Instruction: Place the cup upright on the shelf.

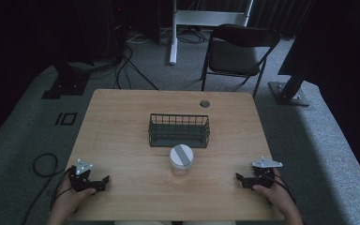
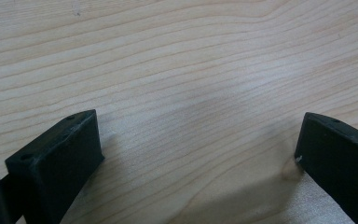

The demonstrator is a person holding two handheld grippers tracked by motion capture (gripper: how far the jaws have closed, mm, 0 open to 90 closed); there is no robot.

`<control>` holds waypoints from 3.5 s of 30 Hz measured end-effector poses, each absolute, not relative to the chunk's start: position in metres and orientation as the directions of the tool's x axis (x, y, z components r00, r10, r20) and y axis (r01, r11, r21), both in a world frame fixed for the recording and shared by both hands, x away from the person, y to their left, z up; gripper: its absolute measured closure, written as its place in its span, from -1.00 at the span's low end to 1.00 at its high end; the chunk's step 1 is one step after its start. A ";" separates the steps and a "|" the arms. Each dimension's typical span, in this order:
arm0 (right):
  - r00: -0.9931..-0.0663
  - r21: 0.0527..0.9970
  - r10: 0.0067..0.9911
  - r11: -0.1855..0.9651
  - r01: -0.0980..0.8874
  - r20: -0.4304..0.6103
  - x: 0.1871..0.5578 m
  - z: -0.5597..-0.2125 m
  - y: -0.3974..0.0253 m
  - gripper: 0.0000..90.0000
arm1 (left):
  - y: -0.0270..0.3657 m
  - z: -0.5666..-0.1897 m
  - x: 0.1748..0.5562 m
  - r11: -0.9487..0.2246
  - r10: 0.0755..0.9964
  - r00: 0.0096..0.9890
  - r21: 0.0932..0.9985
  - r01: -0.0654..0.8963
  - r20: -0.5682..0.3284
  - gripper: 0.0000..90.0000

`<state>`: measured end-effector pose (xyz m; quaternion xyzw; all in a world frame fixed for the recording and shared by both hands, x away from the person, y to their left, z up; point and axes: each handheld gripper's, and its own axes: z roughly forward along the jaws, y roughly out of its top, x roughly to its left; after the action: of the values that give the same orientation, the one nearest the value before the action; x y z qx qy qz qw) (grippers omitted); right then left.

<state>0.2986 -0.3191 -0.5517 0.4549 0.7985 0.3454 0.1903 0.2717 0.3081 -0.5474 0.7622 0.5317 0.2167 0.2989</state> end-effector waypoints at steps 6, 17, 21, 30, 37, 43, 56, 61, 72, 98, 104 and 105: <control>-0.511 0.725 0.859 0.345 0.596 0.011 0.298 -0.552 -0.319 -0.75 | 0.308 -0.547 0.272 -0.255 0.940 0.340 0.686 0.682 0.011 -0.99; -0.515 0.731 0.856 0.326 0.599 0.040 0.299 -0.550 -0.319 -0.76 | 0.308 -0.547 0.272 -0.256 0.940 0.340 0.686 0.682 0.012 -0.99; -0.519 0.741 0.854 0.322 0.590 0.042 0.301 -0.546 -0.317 -0.76 | 0.308 -0.547 0.272 -0.255 0.940 0.340 0.686 0.681 0.011 -0.99; -0.540 0.762 0.841 0.319 0.564 0.047 0.302 -0.535 -0.312 -0.76 | 0.308 -0.547 0.272 -0.254 0.940 0.340 0.687 0.681 0.011 -0.99; -0.566 0.773 0.823 0.325 0.545 0.053 0.303 -0.531 -0.306 -0.76 | 0.308 -0.547 0.272 -0.255 0.940 0.340 0.686 0.681 0.011 -0.99; -0.595 0.781 0.802 0.334 0.527 0.058 0.305 -0.527 -0.299 -0.76 | 0.308 -0.547 0.272 -0.255 0.940 0.340 0.686 0.681 0.012 -0.99; -0.648 0.789 0.760 0.370 0.490 0.046 0.308 -0.521 -0.276 -0.76 | 0.308 -0.547 0.272 -0.255 0.940 0.340 0.686 0.681 0.011 -0.99; -0.677 0.792 0.734 0.386 0.474 0.048 0.310 -0.520 -0.264 -0.76 | 0.308 -0.547 0.272 -0.255 0.940 0.340 0.687 0.681 0.011 -0.99; -0.736 0.805 0.675 0.406 0.433 0.055 0.312 -0.519 -0.237 -0.76 | 0.308 -0.547 0.272 -0.255 0.940 0.340 0.686 0.681 0.011 -0.99; -0.838 0.859 0.539 0.389 0.333 0.081 0.310 -0.525 -0.178 -0.76 | 0.308 -0.547 0.272 -0.255 0.940 0.340 0.686 0.681 0.011 -0.99; -0.840 0.881 0.533 0.346 0.324 0.100 0.311 -0.523 -0.169 -0.76 | 0.308 -0.547 0.272 -0.254 0.940 0.340 0.686 0.681 0.011 -0.99; -0.838 0.884 0.535 0.337 0.324 0.103 0.311 -0.523 -0.167 -0.76 | 0.308 -0.547 0.272 -0.254 0.941 0.339 0.687 0.681 0.011 -0.99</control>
<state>0.3114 -0.1674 -0.5232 0.2647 0.8112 0.5111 0.1034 0.2717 0.3080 -0.5474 0.7616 0.5324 0.2163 0.2995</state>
